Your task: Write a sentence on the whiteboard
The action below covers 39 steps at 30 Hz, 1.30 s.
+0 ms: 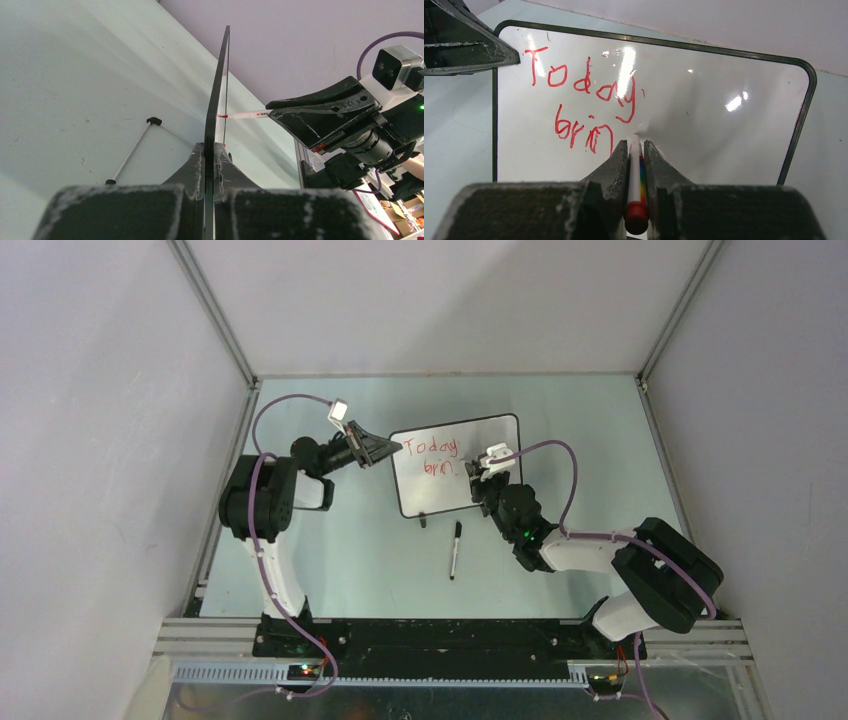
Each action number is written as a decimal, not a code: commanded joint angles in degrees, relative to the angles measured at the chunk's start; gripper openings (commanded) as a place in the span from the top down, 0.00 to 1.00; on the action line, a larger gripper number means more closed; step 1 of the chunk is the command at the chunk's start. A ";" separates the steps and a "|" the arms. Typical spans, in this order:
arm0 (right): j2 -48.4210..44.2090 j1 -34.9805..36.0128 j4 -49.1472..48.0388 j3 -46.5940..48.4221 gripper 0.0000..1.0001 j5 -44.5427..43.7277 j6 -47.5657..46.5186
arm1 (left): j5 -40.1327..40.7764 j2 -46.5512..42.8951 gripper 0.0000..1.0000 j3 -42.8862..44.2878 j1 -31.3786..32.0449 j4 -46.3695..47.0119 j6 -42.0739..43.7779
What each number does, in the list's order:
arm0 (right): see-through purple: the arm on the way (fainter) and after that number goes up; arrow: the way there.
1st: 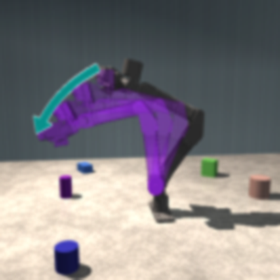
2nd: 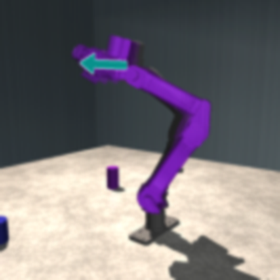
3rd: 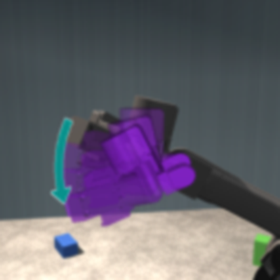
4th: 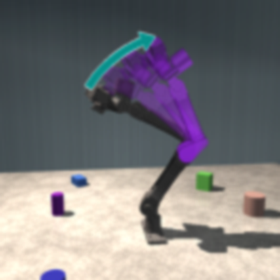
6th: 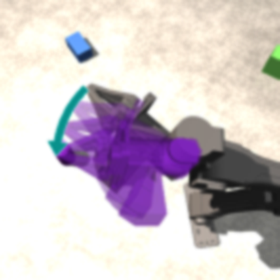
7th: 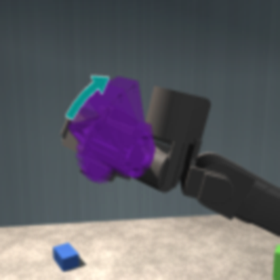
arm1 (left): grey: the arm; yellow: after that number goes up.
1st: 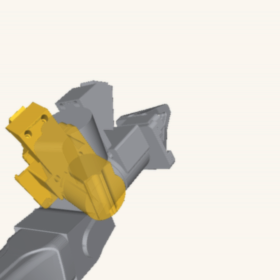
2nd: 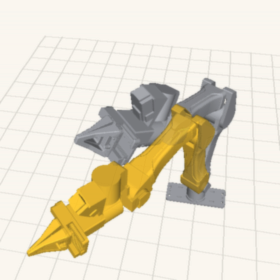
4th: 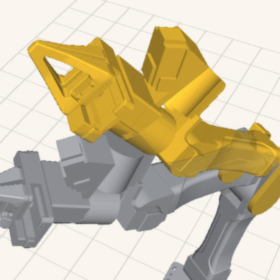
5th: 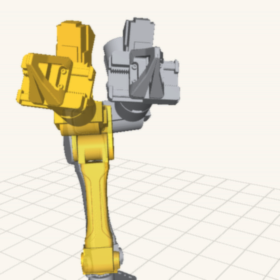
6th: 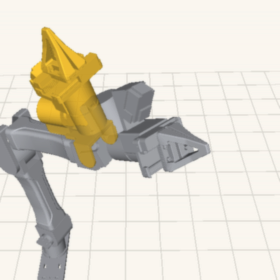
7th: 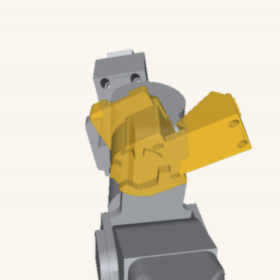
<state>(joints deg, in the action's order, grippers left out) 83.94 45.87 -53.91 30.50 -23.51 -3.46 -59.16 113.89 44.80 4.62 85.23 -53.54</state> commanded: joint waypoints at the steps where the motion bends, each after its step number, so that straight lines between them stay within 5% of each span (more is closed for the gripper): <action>1: -0.06 -0.38 -2.86 1.89 1.00 -0.29 -0.30 | -0.79 -0.46 1.00 0.47 -0.41 2.81 2.03; 39: 0.01 0.06 -2.63 1.93 1.00 0.09 -0.02 | -0.83 -0.68 1.00 0.26 -0.42 2.86 2.30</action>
<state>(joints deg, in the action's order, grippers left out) 83.94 45.74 -55.02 30.57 -23.05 -3.44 -59.16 113.89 44.80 4.62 85.23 -53.52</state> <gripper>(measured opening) 0.151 0.033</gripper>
